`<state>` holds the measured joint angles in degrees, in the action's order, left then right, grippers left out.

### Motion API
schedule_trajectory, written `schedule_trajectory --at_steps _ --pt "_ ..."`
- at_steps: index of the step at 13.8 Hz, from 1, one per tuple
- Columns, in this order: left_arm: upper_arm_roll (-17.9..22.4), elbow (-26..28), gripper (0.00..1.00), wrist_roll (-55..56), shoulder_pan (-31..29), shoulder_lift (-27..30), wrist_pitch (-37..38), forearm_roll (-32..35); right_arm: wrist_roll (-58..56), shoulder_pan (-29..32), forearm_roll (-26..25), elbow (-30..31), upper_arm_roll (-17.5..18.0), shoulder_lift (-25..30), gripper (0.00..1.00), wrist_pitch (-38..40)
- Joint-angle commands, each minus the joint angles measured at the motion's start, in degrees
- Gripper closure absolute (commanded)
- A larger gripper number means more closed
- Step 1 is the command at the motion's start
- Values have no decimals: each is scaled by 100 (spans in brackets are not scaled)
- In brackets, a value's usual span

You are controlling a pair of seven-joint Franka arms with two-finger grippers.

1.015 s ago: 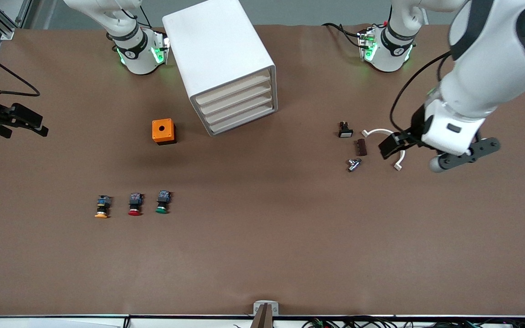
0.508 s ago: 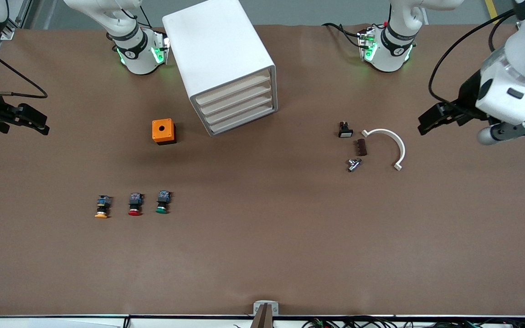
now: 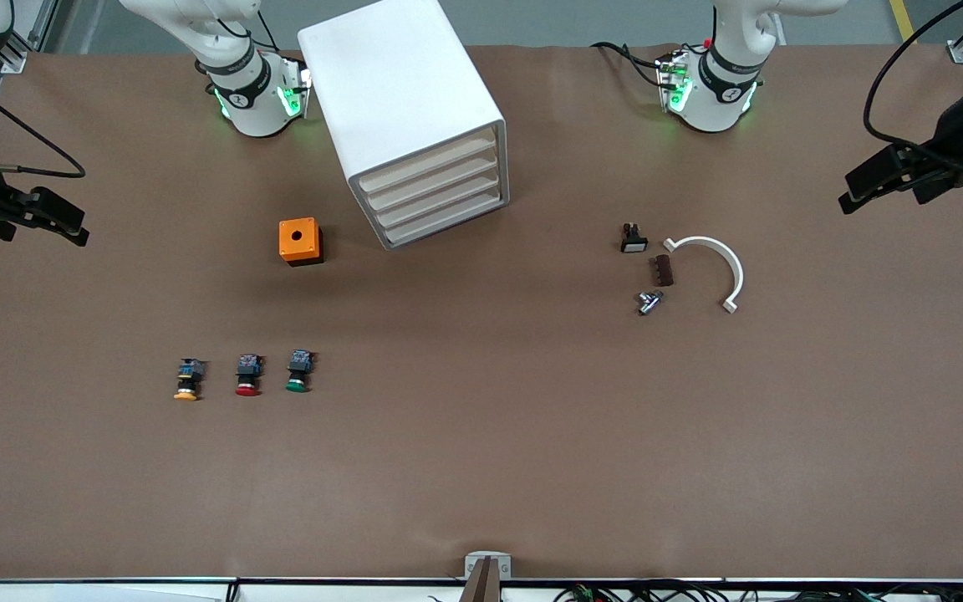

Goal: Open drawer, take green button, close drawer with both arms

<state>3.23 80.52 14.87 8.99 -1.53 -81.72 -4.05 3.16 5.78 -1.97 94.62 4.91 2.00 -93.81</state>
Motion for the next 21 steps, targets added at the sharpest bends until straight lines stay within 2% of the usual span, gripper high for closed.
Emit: schedule_trajectory --at_steps 1,3,6,8,10,14,21 --pt "-129 498 1 -89 -151 337 -11 88 1 134 -31 -207 177 38 0 73" --pt "-313 692 1 -89 -291 495 -54 202 -375 29 -40 -330 73 20 0 64" --pt "-471 1104 0 -124 -310 820 -204 369 -633 -419 -32 -383 -446 11 0 56" --pt "-472 1561 0 -177 -310 1127 -493 413 -588 -455 -32 -383 -447 11 0 73" --pt "-507 1747 0 -212 -310 1251 -547 414 -588 -446 -32 -374 -447 11 0 73" --pt "-946 1713 0 -352 -748 1216 -547 405 -580 -420 -32 -365 -447 2 0 143" --pt "-1087 1713 1 -494 -758 1225 -547 686 -580 -446 -23 -374 -438 2 0 143"
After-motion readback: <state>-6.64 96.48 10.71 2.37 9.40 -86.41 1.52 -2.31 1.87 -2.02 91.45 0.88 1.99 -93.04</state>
